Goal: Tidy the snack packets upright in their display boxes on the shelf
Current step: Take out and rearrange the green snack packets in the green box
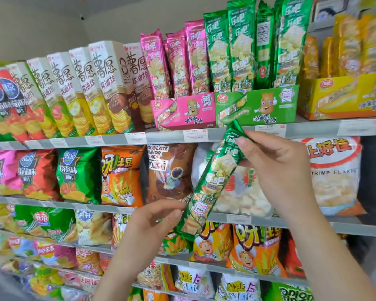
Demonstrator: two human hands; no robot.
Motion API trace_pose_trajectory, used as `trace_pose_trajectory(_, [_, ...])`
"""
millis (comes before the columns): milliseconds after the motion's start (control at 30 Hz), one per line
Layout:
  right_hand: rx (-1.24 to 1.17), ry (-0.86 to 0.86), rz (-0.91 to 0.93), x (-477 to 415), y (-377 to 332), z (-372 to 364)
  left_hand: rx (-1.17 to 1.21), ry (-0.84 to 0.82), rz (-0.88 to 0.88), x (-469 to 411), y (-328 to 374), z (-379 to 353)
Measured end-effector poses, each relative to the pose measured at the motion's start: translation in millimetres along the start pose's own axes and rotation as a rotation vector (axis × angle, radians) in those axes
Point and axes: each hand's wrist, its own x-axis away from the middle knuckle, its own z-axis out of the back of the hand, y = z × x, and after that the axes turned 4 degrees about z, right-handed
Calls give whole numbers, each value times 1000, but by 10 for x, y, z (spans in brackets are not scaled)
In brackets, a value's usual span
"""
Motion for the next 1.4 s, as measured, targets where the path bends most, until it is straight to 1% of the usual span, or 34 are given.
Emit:
trace_pose_trajectory(33, [0, -25, 1, -4, -24, -15, -2, -8, -30, -11, 88, -17])
trace_pose_trajectory(167, [-6, -147, -65, -3, -142, -36, 100, -66, -238, -139, 453, -155])
trace_pose_trajectory(233, [2, -225, -62, -27, -219, -10, 26, -84, -344, -231, 671, -231])
trace_pose_trajectory(300, [-35, -264, -51, -82, -290, 40, -64, -117, -434, -324, 841, -282])
trace_pose_trajectory(400, [-109, -255, -68, -199, -342, 172, 7, -162, -434, -449, 982, -335])
trace_pose_trajectory(467, [-90, -233, -87, -274, -334, 254, 84, -182, -423, -518, 1042, -398])
trace_pose_trajectory(533, [-19, -182, -91, -383, -312, 322, 99, -182, -417, -570, 1084, -497])
trace_pose_trajectory(600, [177, -39, -4, -553, -264, 416, 71, -142, -419, -606, 1115, -585])
trace_pose_trajectory(667, [466, 138, 149, -808, -209, 551, 26, -84, -437, -646, 1147, -624])
trace_pose_trajectory(733, [628, 228, 237, -1085, -186, 657, 18, -56, -444, -695, 1181, -635])
trace_pose_trajectory(800, [681, 210, 231, -1346, -146, 708, 49, -63, -463, -751, 1230, -635])
trace_pose_trajectory(900, [738, 89, 134, -1624, -51, 662, 89, -48, -514, -812, 1368, -595])
trace_pose_trajectory(1000, [736, -21, 61, -1728, 69, 606, 51, 72, -613, -898, 1587, -552])
trace_pose_trajectory(1133, [666, 1, 171, -1678, 182, 667, 69, 218, -801, -1068, 1948, -512])
trace_pose_trajectory(1267, [580, 3, 218, -1644, 193, 745, 57, 346, -1007, -1269, 2337, -517])
trace_pose_trajectory(1333, [573, -9, 234, -1638, 183, 771, 50, 416, -1054, -1392, 2458, -532])
trace_pose_trajectory(1400, [575, -41, 226, -1642, 174, 806, 27, 450, -1028, -1506, 2523, -553])
